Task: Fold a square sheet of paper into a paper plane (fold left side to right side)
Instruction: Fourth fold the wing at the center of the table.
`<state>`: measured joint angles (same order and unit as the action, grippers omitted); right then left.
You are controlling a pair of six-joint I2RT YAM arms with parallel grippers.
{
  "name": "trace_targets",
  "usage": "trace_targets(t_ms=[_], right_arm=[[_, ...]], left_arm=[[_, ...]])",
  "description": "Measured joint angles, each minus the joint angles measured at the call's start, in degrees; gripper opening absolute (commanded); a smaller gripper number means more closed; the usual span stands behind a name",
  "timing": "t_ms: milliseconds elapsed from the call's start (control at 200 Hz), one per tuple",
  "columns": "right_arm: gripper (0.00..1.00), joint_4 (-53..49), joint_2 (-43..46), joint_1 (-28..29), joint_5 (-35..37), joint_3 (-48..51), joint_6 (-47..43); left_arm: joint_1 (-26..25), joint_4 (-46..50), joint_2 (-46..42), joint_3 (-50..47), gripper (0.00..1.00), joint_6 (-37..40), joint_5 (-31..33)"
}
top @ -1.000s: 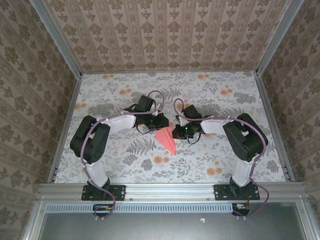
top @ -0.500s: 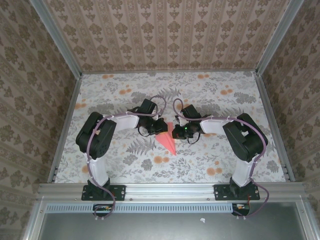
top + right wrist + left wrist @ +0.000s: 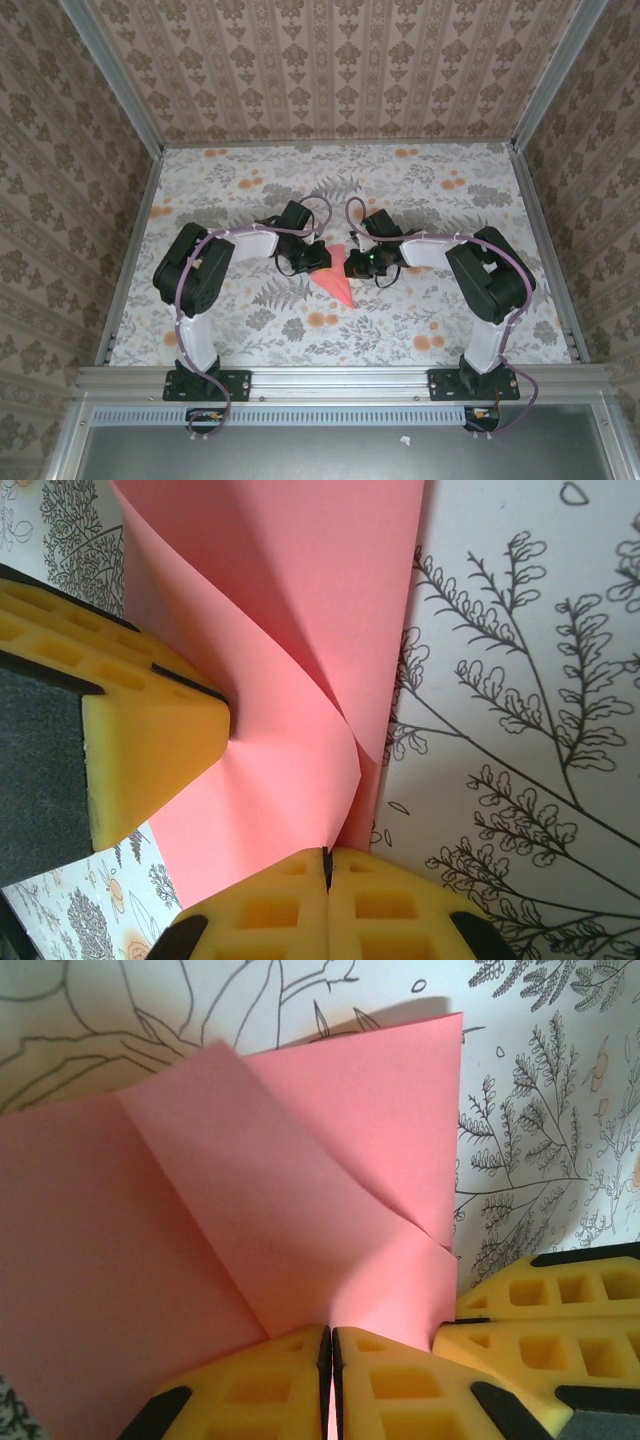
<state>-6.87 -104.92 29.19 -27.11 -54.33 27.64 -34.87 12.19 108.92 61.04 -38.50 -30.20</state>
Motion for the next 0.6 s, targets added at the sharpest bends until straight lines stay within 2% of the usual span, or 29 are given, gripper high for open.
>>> trace_targets(t_ms=[170, 255, 315, 440, 505, 600], right_arm=[[0.2, -0.81, 2.21, -0.15, 1.14, -0.02, 0.63], [0.23, -2.56, 5.4, -0.72, 2.14, -0.02, 0.55], [0.22, -3.89, 8.33, -1.03, 3.08, -0.02, 0.46], [0.12, -5.18, 13.64, -1.07, 1.95, 0.02, 0.7], [0.08, -4.81, 14.23, -0.48, -0.09, 0.17, 1.31], [0.08, -3.04, 13.16, 1.38, -3.69, 1.68, 3.61]], left_arm=[[0.04, -0.63, 0.0, -0.37, 0.12, 0.0, -0.02], [0.09, -0.83, 0.0, -0.5, 0.12, 0.0, -0.07], [0.09, -0.98, 0.0, -0.57, 0.12, 0.02, -0.09], [0.09, -1.05, 0.0, -0.63, 0.12, 0.02, -0.15], [0.09, -1.05, 0.0, -0.63, 0.12, 0.02, -0.15], [0.09, -1.05, 0.0, -0.63, 0.12, 0.02, -0.15]])
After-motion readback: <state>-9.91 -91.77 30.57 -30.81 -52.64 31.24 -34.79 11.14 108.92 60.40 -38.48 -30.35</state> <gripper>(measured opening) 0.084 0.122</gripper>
